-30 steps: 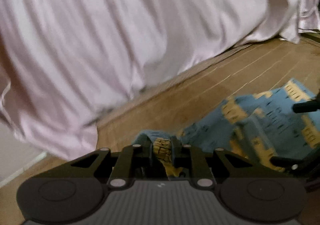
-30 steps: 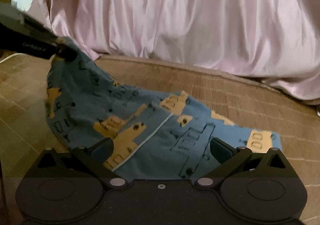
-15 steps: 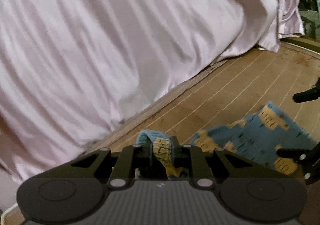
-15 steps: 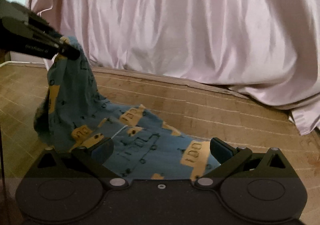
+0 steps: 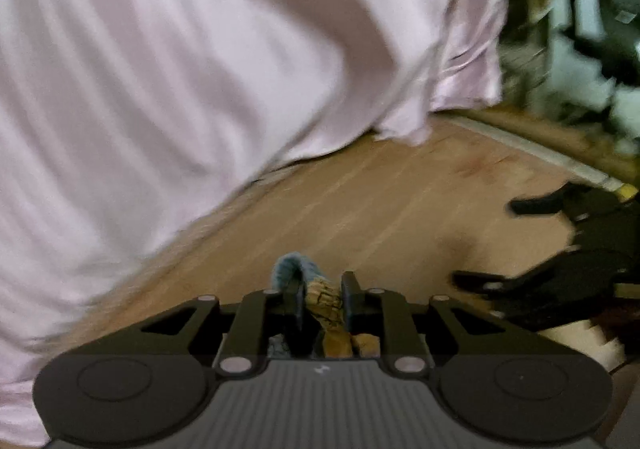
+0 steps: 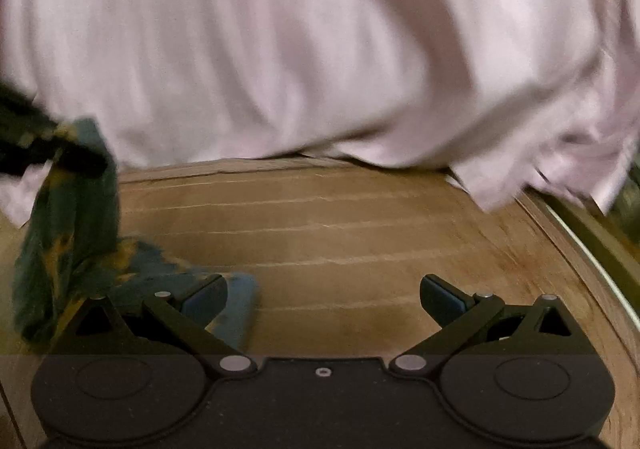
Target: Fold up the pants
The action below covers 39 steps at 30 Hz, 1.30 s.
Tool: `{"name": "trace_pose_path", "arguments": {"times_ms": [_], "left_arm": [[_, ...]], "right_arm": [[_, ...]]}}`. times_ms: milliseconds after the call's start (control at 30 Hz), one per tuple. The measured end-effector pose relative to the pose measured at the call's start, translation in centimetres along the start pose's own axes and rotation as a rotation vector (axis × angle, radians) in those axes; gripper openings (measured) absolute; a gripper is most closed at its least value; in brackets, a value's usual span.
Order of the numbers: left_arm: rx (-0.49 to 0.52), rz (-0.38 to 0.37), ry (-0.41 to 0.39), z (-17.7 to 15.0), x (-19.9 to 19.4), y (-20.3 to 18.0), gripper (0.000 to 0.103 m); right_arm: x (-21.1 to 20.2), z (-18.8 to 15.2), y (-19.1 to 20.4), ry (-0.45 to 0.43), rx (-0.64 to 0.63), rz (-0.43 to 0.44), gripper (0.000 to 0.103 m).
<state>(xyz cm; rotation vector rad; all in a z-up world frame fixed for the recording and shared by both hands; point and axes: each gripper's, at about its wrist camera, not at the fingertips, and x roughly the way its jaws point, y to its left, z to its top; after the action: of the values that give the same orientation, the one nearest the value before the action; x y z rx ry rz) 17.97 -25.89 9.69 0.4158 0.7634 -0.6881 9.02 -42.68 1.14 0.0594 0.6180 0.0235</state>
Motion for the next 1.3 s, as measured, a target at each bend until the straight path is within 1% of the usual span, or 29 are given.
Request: {"name": "trace_pose_path", "arguments": {"times_ms": [33, 67, 100, 133, 200, 267, 333, 433, 500, 567, 600, 633, 667, 700, 733, 767, 800, 833, 867, 900, 933, 1000, 1033, 1067, 1100, 1133, 1200, 1300], "left_arm": [[-0.008, -0.047, -0.012, -0.3, 0.8, -0.4, 0.034], [-0.014, -0.062, -0.012, -0.6, 1.3, -0.7, 0.050], [-0.013, -0.064, -0.013, -1.1, 1.6, -0.8, 0.056], [0.000, -0.070, -0.023, -1.9, 1.6, -0.8, 0.059], [0.016, -0.072, -0.030, -3.4, 1.1, -0.6, 0.062], [-0.001, -0.075, -0.039, -5.6, 0.4, 0.4, 0.066], [-0.008, -0.073, -0.038, -7.9, -0.5, 1.0, 0.067], [-0.001, -0.071, -0.001, -11.5, -1.1, 1.5, 0.067], [0.004, -0.084, 0.029, -13.2, -1.0, 1.3, 0.066], [0.050, -0.076, 0.045, -14.4, -0.9, 0.7, 0.063], [0.081, -0.058, 0.056, -14.8, -0.7, 0.3, 0.061], [0.120, -0.033, 0.074, -15.2, -0.4, -0.2, 0.054], [0.147, -0.013, 0.093, -15.4, -0.1, -0.5, 0.050], [0.172, 0.006, 0.112, -15.6, 0.2, -0.8, 0.048], [0.193, 0.029, 0.124, -15.8, 0.4, -0.9, 0.043], [0.208, 0.046, 0.131, -15.8, 0.7, -0.9, 0.034], [0.216, 0.058, 0.138, -15.7, 0.9, -0.9, 0.030], [0.211, 0.066, 0.143, -15.5, 0.9, -0.8, 0.017], [0.189, 0.059, 0.152, -15.2, 1.0, -0.5, 0.011], [0.148, 0.039, 0.161, -14.8, 1.0, 0.0, 0.009], [0.095, 0.018, 0.170, -14.4, 1.0, 0.7, 0.006], [-0.016, -0.020, 0.181, -13.7, 1.0, 2.3, 0.005], [-0.075, -0.043, 0.186, -13.3, 1.0, 3.3, 0.005], [-0.150, -0.077, 0.186, -13.0, 1.0, 4.5, 0.004], [-0.221, -0.114, 0.181, -12.7, 1.0, 5.7, 0.004], [-0.289, -0.153, 0.171, -12.4, 0.8, 6.9, 0.004], [-0.398, -0.213, 0.148, -12.1, 0.5, 9.0, 0.004], [-0.572, -0.327, 0.126, -11.8, 0.0, 12.4, 0.004]], "right_arm": [[0.2, -0.2, -0.9, 0.007, 0.037, -0.019, 0.102], [0.4, -0.4, -1.5, 0.013, 0.070, -0.030, 0.102], [0.6, -0.6, -2.1, 0.023, 0.106, -0.037, 0.102], [0.7, -0.8, -2.6, 0.033, 0.143, -0.034, 0.102], [1.0, -0.9, -2.8, 0.039, 0.174, -0.009, 0.102], [1.2, -0.9, -2.3, 0.043, 0.162, 0.007, 0.102], [1.3, -1.0, -1.6, 0.047, 0.139, 0.018, 0.102], [1.6, -1.2, 0.0, 0.057, 0.121, 0.100, 0.102], [2.4, -1.1, 1.0, 0.066, 0.104, 0.160, 0.102], [2.9, -1.2, 2.1, 0.081, 0.083, 0.224, 0.096], [3.1, -1.3, 2.7, 0.089, 0.073, 0.258, 0.094], [3.3, -1.4, 3.3, 0.098, 0.057, 0.289, 0.090], [3.5, -1.5, 3.9, 0.110, 0.032, 0.303, 0.085], [3.8, -1.6, 4.5, 0.122, 0.003, 0.302, 0.084], [4.0, -1.8, 4.9, 0.125, -0.013, 0.297, 0.080], [4.3, -2.0, 5.1, 0.130, -0.019, 0.291, 0.075], [4.7, -2.1, 5.2, 0.134, -0.016, 0.288, 0.072], [4.9, -2.2, 5.2, 0.134, -0.012, 0.281, 0.066], [5.1, -2.1, 5.2, 0.129, -0.009, 0.270, 0.060], [5.4, -2.1, 5.2, 0.125, -0.004, 0.259, 0.057], [5.6, -2.1, 5.1, 0.127, 0.004, 0.257, 0.053], [6.2, -2.3, 4.8, 0.139, 0.035, 0.267, 0.040], [6.4, -2.3, 4.7, 0.143, 0.046, 0.274, 0.025], [6.5, -2.5, 4.7, 0.142, 0.048, 0.273, 0.016], [6.4, -2.4, 4.7, 0.136, 0.045, 0.270, 0.013], [6.2, -2.3, 4.7, 0.129, 0.050, 0.282, 0.008], [5.6, -2.1, 4.3, 0.117, 0.087, 0.313, 0.007], [3.6, -1.7, 3.8, 0.116, 0.129, 0.330, 0.007]]}}
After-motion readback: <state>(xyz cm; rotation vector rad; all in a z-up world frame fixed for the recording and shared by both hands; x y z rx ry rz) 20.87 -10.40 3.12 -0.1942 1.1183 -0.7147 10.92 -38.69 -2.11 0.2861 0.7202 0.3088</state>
